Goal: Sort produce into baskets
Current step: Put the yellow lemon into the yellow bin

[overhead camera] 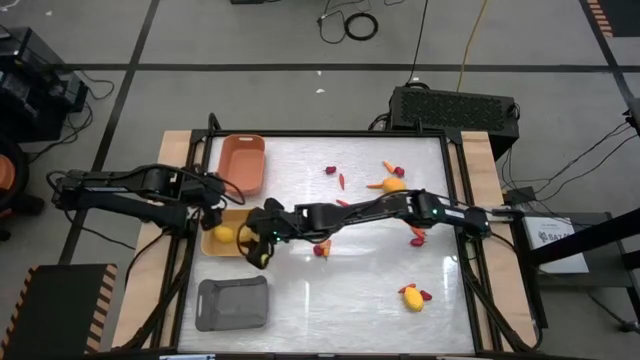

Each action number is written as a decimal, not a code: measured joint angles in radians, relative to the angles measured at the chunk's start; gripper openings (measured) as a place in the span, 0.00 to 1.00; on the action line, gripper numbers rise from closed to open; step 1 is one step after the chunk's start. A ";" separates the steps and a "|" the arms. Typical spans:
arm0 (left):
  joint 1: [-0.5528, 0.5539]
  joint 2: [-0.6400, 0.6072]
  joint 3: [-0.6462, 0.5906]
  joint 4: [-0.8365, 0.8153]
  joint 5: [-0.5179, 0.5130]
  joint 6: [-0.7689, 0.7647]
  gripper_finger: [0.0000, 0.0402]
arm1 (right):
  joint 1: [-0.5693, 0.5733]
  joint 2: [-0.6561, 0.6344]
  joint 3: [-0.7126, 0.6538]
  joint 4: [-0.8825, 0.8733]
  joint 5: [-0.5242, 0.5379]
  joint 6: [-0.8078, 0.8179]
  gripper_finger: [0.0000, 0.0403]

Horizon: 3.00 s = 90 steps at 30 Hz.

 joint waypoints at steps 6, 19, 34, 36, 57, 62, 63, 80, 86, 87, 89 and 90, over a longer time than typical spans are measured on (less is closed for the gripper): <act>0.000 -0.008 0.000 -0.035 -0.010 -0.035 0.88 | -0.031 0.026 -0.002 0.011 0.025 0.023 0.59; 0.000 -0.010 0.000 -0.031 -0.010 -0.103 0.88 | -0.046 0.025 -0.001 -0.013 0.001 0.032 0.76; 0.000 -0.010 0.000 0.039 -0.033 -0.114 0.88 | -0.114 -0.101 0.099 -0.601 -0.190 -0.008 0.78; 0.000 -0.010 0.000 0.047 -0.034 -0.114 0.88 | -0.126 -0.128 0.099 -0.703 -0.190 -0.044 0.78; 0.000 -0.009 0.000 0.134 -0.056 -0.193 0.88 | -0.331 -0.268 0.005 -1.242 -0.049 -0.342 0.78; 0.000 -0.009 0.000 0.134 -0.059 -0.252 0.88 | -0.423 -0.443 -0.268 -1.158 -0.004 -0.350 0.78; 0.000 -0.009 0.000 0.134 -0.060 -0.267 0.88 | -0.443 -0.485 -0.339 -1.125 -0.004 -0.341 0.78; 0.000 -0.008 0.000 0.262 -0.121 -0.327 0.88 | -0.634 -0.745 -0.982 -0.818 -0.012 -0.353 0.78; 0.000 -0.008 0.000 0.258 -0.123 -0.385 0.88 | -0.647 -0.744 -1.054 -0.775 -0.012 -0.372 0.78; 0.000 -0.008 0.000 0.258 -0.123 -0.399 0.88 | -0.647 -0.744 -1.067 -0.768 -0.012 -0.371 0.78; 0.000 -0.008 0.000 0.258 -0.126 -0.419 0.88 | -0.646 -0.744 -1.091 -0.758 -0.025 -0.370 0.78; 0.000 -0.008 0.000 0.257 -0.126 -0.428 0.88 | -0.646 -0.744 -1.107 -0.751 -0.043 -0.370 0.78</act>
